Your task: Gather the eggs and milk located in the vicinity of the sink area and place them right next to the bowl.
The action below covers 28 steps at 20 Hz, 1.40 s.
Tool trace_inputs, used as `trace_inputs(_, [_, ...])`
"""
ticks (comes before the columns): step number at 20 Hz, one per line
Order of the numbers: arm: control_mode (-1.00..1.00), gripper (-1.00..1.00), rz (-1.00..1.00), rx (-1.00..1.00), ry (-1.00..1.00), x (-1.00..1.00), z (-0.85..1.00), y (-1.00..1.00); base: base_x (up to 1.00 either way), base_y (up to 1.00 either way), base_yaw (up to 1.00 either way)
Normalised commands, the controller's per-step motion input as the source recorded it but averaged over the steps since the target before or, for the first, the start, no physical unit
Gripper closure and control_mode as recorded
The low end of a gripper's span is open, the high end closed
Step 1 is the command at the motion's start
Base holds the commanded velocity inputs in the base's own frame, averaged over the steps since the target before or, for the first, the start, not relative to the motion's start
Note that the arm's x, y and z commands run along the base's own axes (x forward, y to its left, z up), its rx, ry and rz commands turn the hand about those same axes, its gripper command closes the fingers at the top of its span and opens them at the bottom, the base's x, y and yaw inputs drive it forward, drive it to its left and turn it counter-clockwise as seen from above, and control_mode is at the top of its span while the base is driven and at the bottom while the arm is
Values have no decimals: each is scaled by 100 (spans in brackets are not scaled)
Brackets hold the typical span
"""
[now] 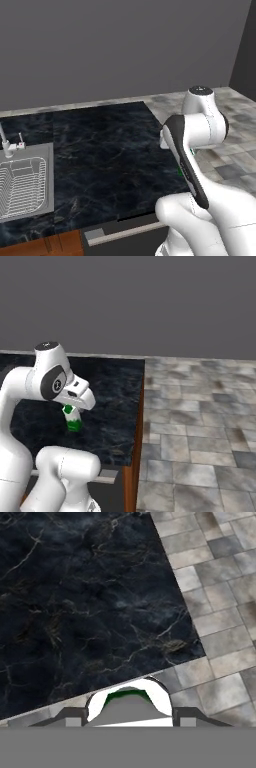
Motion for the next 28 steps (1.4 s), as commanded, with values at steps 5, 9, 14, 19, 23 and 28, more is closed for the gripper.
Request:
trace_inputs(5, [-100,100,0,0,0,0,-4,0,0,0,0])
trace_inputs(9, [-100,100,0,0,0,0,0,0,0,0,0])
trace_inputs(14, [-100,100,0,0,0,-10,0,7,0,0,0])
trace_inputs(19, [100,100,0,0,0,0,0,0,-47,62,0])
trace_inputs(23, [100,100,0,0,0,0,0,0,-53,99,0])
trace_inputs(28, [100,100,0,0,0,0,0,0,-34,100,0])
